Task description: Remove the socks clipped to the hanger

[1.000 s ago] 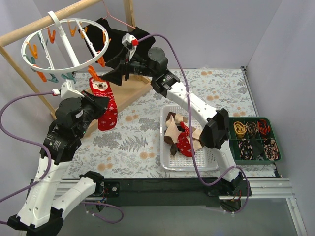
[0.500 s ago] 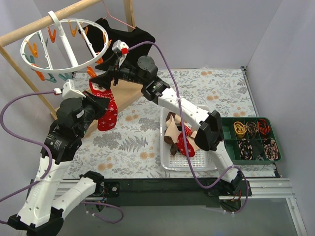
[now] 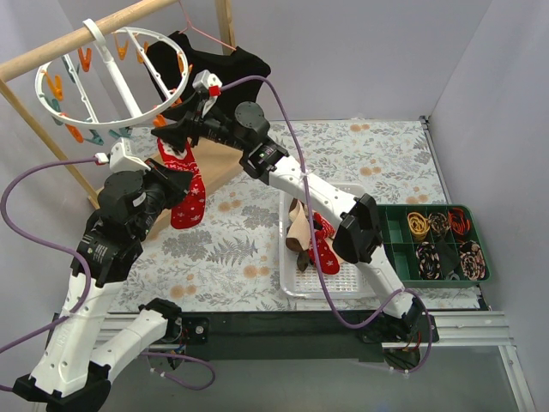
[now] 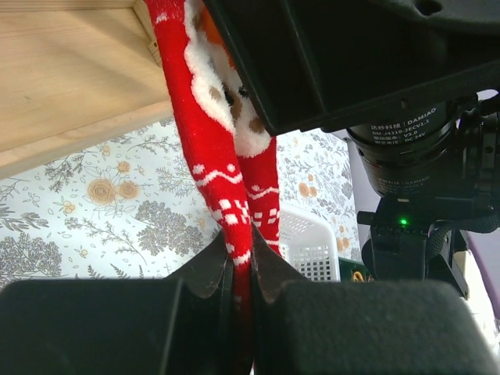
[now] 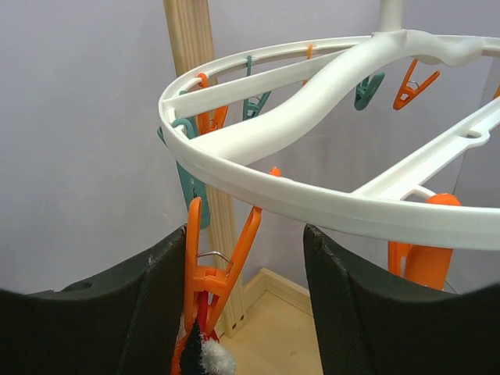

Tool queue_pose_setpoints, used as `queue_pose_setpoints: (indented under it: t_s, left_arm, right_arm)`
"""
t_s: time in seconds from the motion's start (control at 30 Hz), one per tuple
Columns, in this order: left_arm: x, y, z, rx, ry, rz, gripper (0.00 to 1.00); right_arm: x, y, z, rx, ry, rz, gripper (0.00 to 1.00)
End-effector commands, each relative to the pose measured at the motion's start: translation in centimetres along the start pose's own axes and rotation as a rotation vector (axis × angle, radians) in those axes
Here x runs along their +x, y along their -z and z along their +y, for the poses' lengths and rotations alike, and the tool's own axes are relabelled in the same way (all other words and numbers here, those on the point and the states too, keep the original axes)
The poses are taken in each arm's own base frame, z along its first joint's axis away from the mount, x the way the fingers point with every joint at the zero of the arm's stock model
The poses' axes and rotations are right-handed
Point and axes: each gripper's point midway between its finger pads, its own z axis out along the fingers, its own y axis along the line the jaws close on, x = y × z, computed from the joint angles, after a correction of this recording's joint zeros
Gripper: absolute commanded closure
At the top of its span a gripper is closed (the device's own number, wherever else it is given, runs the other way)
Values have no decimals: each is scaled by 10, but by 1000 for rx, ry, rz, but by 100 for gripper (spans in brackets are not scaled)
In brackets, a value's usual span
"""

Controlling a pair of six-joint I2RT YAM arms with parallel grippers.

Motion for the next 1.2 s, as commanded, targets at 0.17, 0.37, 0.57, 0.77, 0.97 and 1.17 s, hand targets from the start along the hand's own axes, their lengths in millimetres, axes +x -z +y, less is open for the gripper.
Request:
queue_pose_setpoints:
  t_s: [0.17, 0.37, 0.57, 0.77, 0.97, 1.17]
  left_arm:
    - [12, 0, 8, -7, -21, 34, 100]
    - [14, 3, 17, -33, -21, 31, 100]
    - [19, 4, 22, -52, -16, 43, 100]
    - [19, 5, 20, -36, -5, 39, 100]
    - [23, 4, 20, -30, 0, 50, 100]
    - [29, 4, 10, 41, -3, 69, 100]
  right_arm:
    - [-47, -6, 11, -4, 55, -129, 48]
    - [-48, -5, 10, 4, 49, -129, 85]
    - [-45, -3, 10, 9, 44, -116, 99]
    - [-37, 2, 10, 20, 34, -87, 65]
    - [-35, 7, 11, 31, 20, -53, 40]
    - [-35, 21, 14, 67, 1, 13, 13]
